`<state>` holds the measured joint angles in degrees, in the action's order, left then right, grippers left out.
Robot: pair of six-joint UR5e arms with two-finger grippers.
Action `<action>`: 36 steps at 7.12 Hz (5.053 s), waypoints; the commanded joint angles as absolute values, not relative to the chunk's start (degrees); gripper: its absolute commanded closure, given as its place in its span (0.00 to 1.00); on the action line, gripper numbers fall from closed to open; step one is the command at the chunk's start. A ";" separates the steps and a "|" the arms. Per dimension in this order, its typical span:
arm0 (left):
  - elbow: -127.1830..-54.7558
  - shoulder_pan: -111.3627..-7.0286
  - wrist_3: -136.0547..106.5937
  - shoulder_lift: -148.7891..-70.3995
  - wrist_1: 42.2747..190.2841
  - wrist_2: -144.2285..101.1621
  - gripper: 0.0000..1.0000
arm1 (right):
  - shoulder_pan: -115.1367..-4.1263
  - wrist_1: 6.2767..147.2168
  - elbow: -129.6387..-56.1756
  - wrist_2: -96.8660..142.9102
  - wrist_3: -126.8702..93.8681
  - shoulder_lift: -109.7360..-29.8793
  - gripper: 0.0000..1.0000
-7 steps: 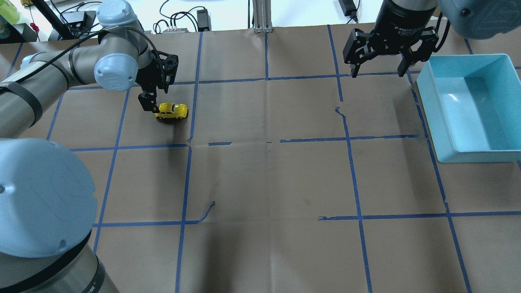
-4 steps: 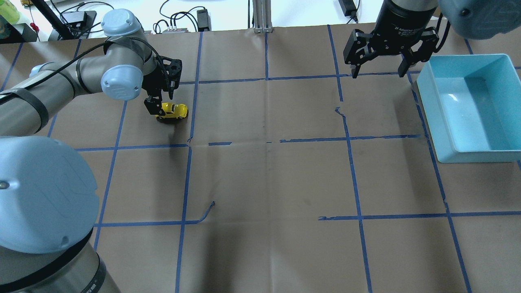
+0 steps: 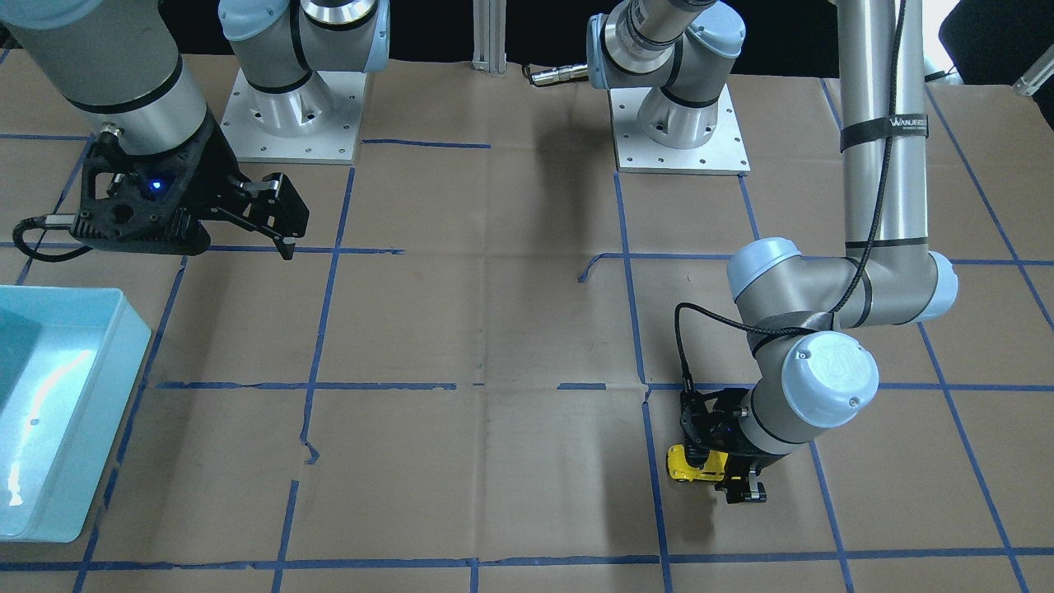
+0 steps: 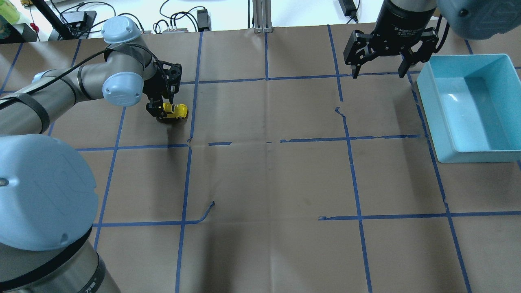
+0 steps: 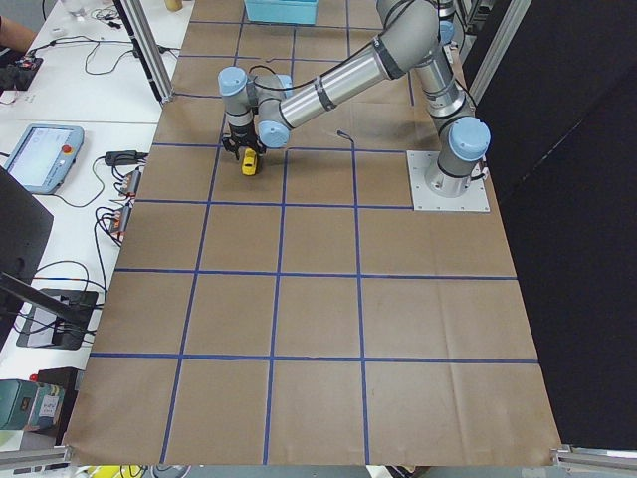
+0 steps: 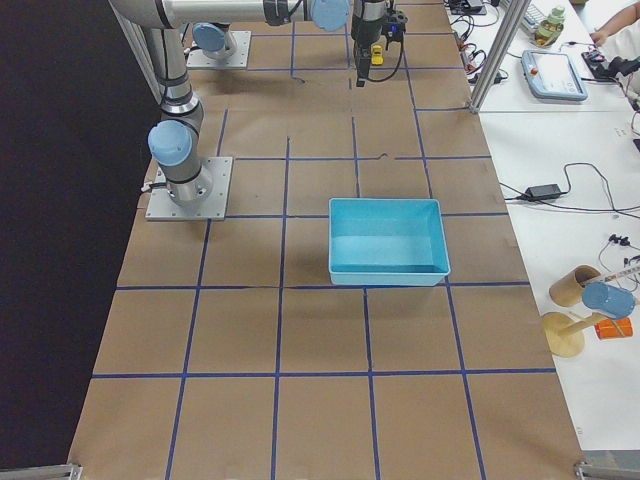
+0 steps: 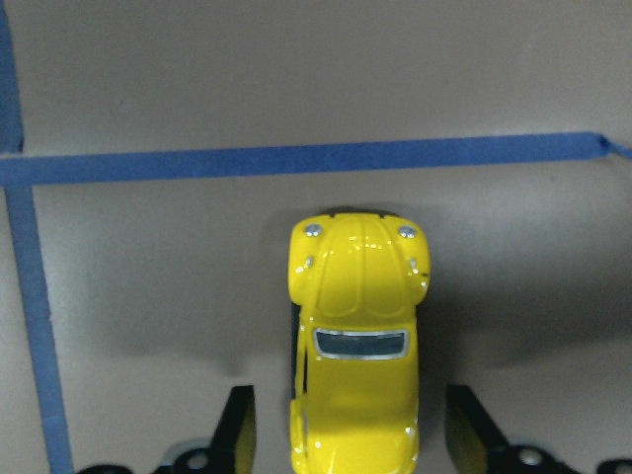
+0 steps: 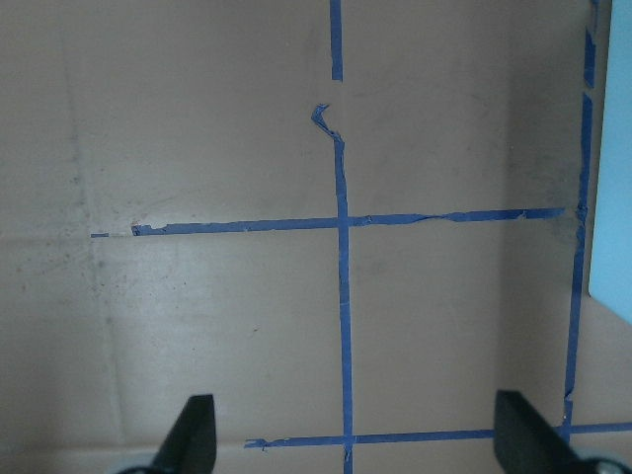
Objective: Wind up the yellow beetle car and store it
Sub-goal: 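Press the held car onto the table and drag it toward the robot, then keep dragging the car backward along the table with the left gripper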
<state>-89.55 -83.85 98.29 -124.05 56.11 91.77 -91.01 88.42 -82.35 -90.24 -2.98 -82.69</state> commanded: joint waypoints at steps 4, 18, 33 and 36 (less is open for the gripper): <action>-89.65 -84.20 98.26 -123.40 56.07 91.67 1.00 | -91.05 88.42 -82.35 -90.18 -2.99 -82.44 0.00; -89.82 -85.61 98.79 -124.10 55.99 90.09 1.00 | -91.05 88.51 -82.27 -89.82 -3.25 -82.53 0.00; -90.00 -82.27 99.05 -124.10 55.63 90.18 1.00 | -91.14 88.86 -82.18 -89.74 -3.78 -82.62 0.00; -90.00 -81.22 99.75 -124.10 55.63 90.18 1.00 | -91.14 88.86 -82.18 -89.74 -3.78 -82.62 0.00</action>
